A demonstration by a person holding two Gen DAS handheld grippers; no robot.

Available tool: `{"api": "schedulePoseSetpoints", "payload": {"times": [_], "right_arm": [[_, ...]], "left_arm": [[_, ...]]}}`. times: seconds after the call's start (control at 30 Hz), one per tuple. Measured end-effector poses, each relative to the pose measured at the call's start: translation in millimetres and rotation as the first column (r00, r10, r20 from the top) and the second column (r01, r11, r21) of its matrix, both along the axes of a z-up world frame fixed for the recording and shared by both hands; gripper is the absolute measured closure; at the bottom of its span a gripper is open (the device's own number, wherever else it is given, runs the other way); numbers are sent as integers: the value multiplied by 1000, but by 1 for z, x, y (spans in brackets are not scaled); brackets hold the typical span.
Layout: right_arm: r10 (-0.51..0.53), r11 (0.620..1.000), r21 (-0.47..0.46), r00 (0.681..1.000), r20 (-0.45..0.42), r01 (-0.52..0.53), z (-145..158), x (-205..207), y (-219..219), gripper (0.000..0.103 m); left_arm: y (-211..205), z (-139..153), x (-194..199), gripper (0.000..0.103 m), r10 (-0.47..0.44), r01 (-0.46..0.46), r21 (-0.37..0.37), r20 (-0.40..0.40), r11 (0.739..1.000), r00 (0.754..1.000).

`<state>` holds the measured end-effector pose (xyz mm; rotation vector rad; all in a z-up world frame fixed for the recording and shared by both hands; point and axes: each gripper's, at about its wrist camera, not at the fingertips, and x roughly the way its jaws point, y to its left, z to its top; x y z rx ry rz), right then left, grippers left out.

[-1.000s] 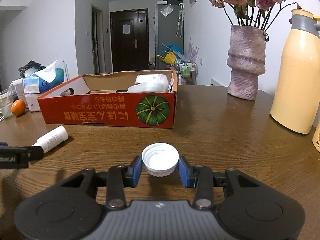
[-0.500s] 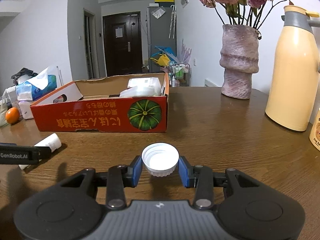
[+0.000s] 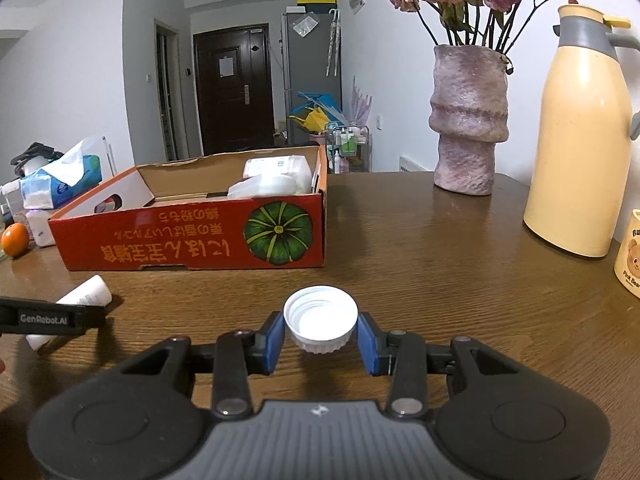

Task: Organize rigid objects
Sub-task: 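Grasp the white spray bottle with the left tool while the right tool holds the cap, then carry the spray bottle and screw cap over the cardboard box with both tools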

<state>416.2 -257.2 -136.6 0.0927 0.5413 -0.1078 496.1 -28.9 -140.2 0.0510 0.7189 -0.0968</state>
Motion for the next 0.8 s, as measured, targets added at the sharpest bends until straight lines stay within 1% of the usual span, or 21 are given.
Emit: {"api": "schedulePoseSetpoints", "payload": {"times": [0.07, 0.1, 0.13, 0.17, 0.2, 0.23, 0.33, 0.5, 0.63, 0.8], "right_arm": [[-2, 1000, 1, 1000, -1, 2, 0, 0, 0, 65], [-4, 1000, 1, 1000, -1, 4, 0, 0, 0, 65], [-5, 1000, 2, 1000, -1, 5, 0, 0, 0, 65], [-5, 1000, 2, 1000, -2, 5, 0, 0, -1, 65], [-6, 1000, 2, 1000, -2, 6, 0, 0, -1, 65], [-8, 1000, 3, 1000, -2, 8, 0, 0, -1, 65], [-10, 1000, 4, 1000, -3, 10, 0, 1, -1, 65], [-18, 1000, 0, 1000, 3, 18, 0, 1, 0, 65], [-23, 1000, 0, 1000, 7, 23, 1, 1, 2, 65], [-19, 1000, -4, 1000, 16, 19, 2, 0, 5, 65]], "left_arm": [[0, 0, 0, 30, -4, 4, 1, 4, 1000, 1000], [-1, 1, -1, 37, -9, 9, -1, 6, 1000, 1000], [-1, 2, -2, 47, -16, 16, -2, 9, 1000, 1000], [-2, 2, -3, 53, -24, 24, -2, 14, 1000, 1000], [-2, 3, -4, 69, -34, 34, -6, 18, 999, 999], [-3, 4, -5, 73, -41, 41, -6, 22, 999, 999], [-4, 5, -7, 74, -45, 45, 1, 31, 999, 999], [-2, 6, -9, 74, -44, 45, -15, 25, 999, 999], [2, 8, -10, 74, -24, 25, -32, 29, 999, 999], [4, 11, -11, 74, -6, 7, -33, 35, 999, 999]]}}
